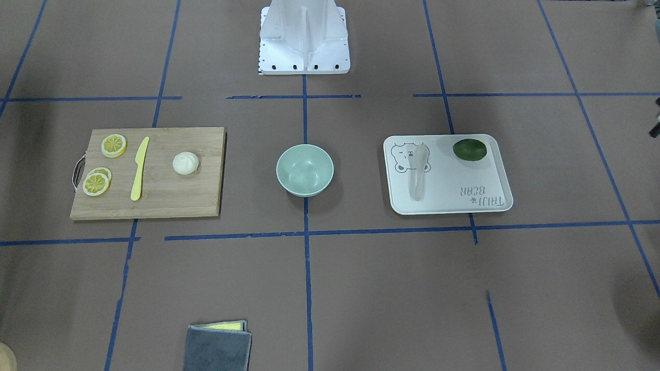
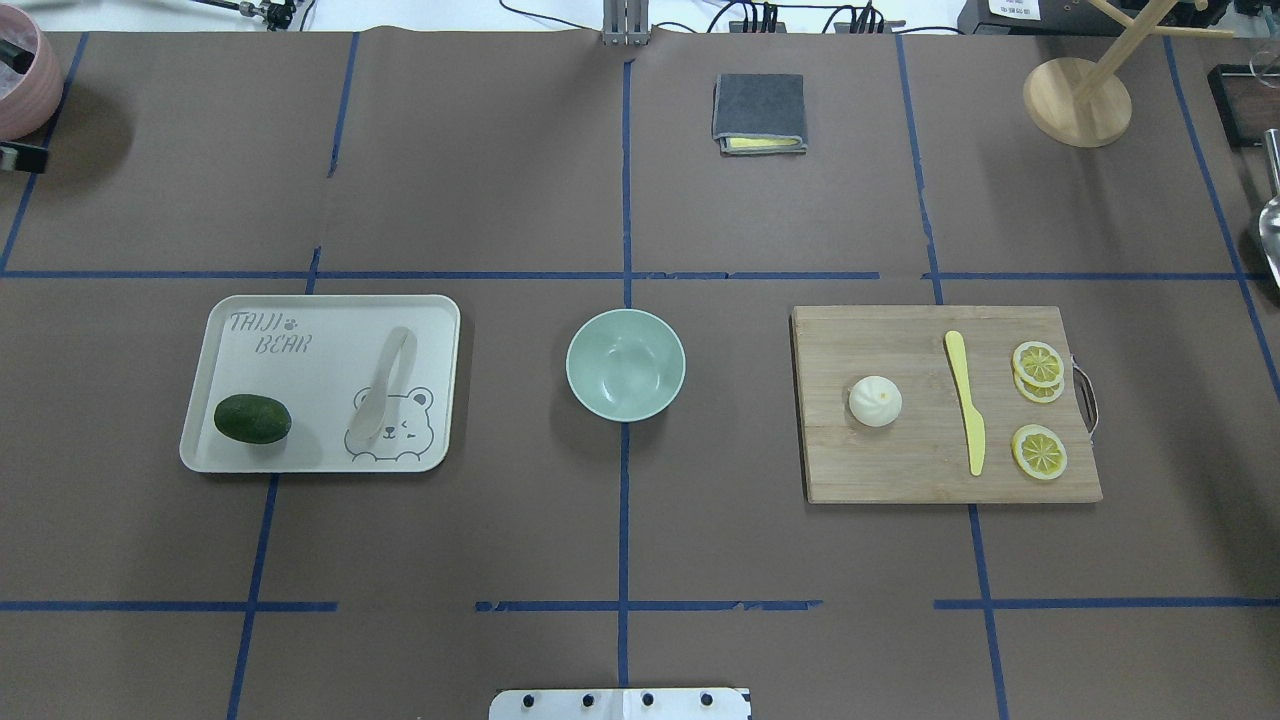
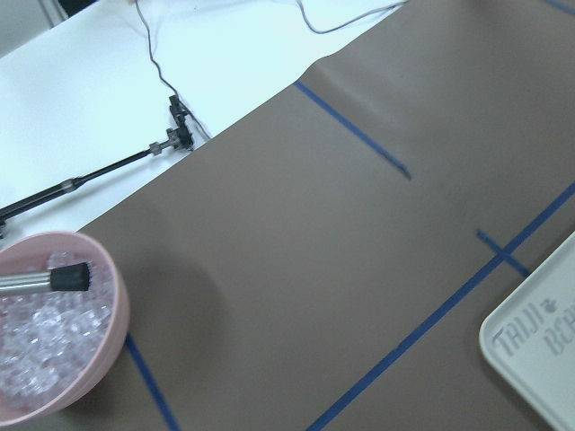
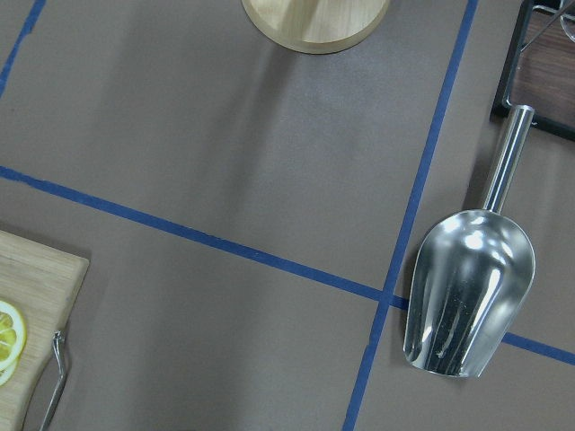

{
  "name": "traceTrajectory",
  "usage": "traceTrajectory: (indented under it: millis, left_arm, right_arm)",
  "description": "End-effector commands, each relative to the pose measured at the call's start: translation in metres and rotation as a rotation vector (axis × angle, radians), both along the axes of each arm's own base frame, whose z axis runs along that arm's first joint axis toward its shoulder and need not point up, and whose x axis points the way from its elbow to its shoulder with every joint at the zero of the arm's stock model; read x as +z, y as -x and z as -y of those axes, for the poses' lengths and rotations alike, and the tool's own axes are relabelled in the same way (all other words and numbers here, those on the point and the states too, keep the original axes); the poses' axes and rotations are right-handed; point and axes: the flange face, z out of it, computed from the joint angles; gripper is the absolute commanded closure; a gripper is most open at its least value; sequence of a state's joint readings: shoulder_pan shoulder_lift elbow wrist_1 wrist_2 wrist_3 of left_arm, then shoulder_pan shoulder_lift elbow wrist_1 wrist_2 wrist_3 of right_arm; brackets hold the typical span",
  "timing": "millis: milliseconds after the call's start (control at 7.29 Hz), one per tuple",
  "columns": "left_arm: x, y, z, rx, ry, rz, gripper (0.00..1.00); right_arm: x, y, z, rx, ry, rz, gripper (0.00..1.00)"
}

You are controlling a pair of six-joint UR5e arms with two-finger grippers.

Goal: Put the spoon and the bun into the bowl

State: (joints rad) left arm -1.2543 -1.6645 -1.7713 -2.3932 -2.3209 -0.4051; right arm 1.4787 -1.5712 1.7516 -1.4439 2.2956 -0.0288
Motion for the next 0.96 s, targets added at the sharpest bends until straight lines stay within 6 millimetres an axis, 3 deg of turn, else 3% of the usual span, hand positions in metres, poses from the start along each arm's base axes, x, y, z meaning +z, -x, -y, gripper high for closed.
traceTrajectory:
  millis: [0,275,549,686,824]
  left_arm:
    - [-0.024,-0.1,-0.022,0.086,0.059,-0.039,0.0]
    - [-0.01,-0.157,-0.023,-0.047,0.172,0.063,0.0]
    - [-0.033,-0.273,-0.037,-0.146,0.366,0.11,0.02]
    - [-0.037,-0.305,-0.055,-0.15,0.412,0.095,0.12]
    - [-0.036,-0.315,-0.062,-0.134,0.416,0.099,0.17]
  right_arm:
    - [0.004,0.001,-0.001,-0.003,0.013,0.011,0.0]
    - [0.004,0.001,-0.001,-0.005,0.012,0.013,0.0]
    - [0.006,0.001,-0.003,-0.005,0.015,0.014,0.0]
    - [0.006,0.001,-0.003,-0.005,0.015,0.014,0.0]
    - [0.006,0.001,-0.003,-0.005,0.015,0.013,0.0]
